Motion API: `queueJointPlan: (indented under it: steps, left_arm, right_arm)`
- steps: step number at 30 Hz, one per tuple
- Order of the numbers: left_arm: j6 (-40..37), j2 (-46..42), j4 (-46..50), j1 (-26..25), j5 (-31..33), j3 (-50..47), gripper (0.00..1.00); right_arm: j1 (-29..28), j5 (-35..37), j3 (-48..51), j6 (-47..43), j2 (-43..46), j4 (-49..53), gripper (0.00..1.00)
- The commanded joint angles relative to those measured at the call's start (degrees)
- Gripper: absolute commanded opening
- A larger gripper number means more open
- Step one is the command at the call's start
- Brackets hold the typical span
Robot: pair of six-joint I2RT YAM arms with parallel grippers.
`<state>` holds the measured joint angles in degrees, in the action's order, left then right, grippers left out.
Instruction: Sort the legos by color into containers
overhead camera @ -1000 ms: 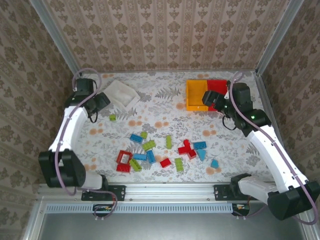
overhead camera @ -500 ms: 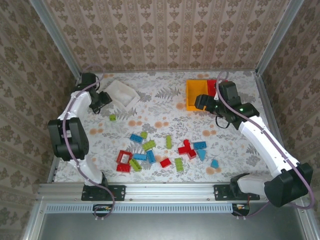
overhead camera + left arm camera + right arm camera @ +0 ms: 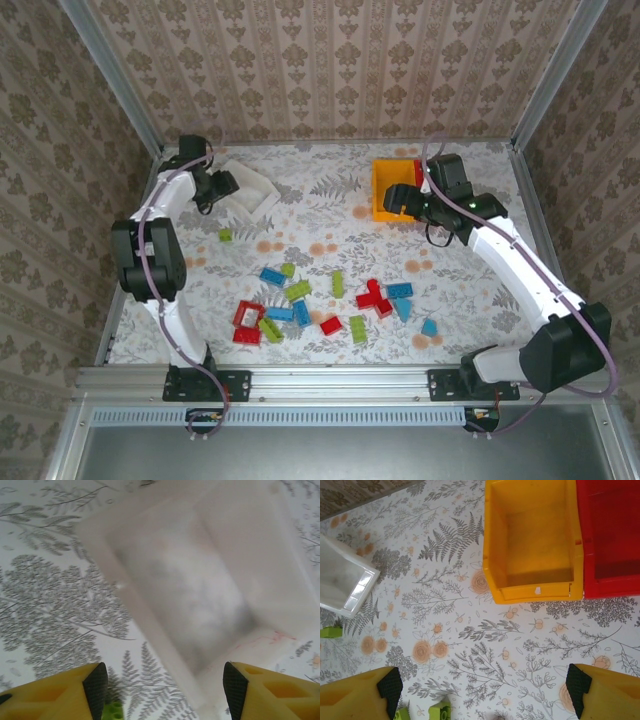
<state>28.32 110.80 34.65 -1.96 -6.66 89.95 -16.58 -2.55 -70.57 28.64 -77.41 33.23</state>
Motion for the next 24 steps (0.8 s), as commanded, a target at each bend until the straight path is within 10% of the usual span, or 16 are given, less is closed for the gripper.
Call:
queueJointPlan:
  steps: [1,15,24]
  left_arm:
    - [0.92,3.03,0.96,-0.42,0.66,3.52,0.65]
    - [-1.65,11.05,9.97,-0.77,3.45,11.47,0.48]
    - [-6.42,11.67,9.46,-3.76,2.15,13.72,0.11]
  right_arm:
    - [0.8,-1.58,-2.03,-0.56,-1.23,-0.2,0.88]
    - [6.38,-0.93,-5.91,0.42,-8.02,1.28,0.81]
    - [8.55,4.95,-11.63,-2.67,-15.8,0.31,0.8]
